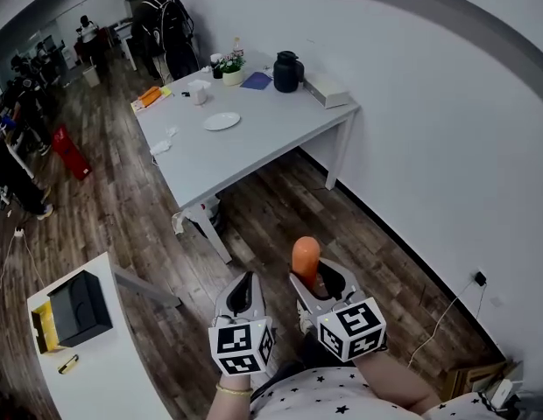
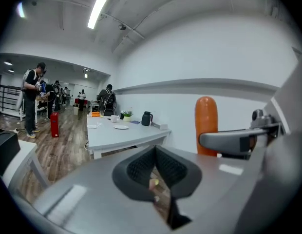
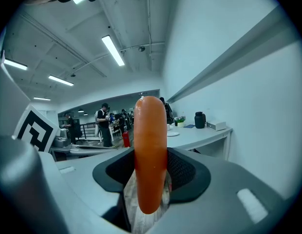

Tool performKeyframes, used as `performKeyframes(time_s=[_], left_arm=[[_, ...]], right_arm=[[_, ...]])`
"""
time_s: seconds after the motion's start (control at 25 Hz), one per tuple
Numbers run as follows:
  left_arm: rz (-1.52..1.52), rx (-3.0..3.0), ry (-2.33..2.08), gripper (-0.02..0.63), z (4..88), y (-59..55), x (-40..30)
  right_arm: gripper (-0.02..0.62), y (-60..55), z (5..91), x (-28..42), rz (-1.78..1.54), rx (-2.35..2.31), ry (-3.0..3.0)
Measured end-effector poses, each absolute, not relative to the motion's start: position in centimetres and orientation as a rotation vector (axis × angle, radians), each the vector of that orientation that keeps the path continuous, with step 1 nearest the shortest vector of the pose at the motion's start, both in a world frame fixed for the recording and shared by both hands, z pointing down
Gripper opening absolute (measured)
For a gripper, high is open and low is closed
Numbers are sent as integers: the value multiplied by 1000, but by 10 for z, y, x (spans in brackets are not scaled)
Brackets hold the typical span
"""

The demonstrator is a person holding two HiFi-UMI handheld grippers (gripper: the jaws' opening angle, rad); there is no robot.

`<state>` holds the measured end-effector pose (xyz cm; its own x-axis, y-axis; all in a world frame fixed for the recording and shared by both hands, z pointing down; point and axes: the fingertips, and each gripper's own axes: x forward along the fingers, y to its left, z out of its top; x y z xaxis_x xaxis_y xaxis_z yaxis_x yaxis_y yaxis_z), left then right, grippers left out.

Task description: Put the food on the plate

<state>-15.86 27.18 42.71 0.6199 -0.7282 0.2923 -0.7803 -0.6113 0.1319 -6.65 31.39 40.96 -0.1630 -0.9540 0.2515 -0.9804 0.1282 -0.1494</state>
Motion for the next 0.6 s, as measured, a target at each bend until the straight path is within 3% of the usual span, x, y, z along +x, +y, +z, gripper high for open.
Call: performKeyframes(time_s=[0.6], left_arm=[[212, 2519, -1411, 8, 415, 81, -61]], right_arm=[[202, 111, 395, 31, 325, 1776, -2423]])
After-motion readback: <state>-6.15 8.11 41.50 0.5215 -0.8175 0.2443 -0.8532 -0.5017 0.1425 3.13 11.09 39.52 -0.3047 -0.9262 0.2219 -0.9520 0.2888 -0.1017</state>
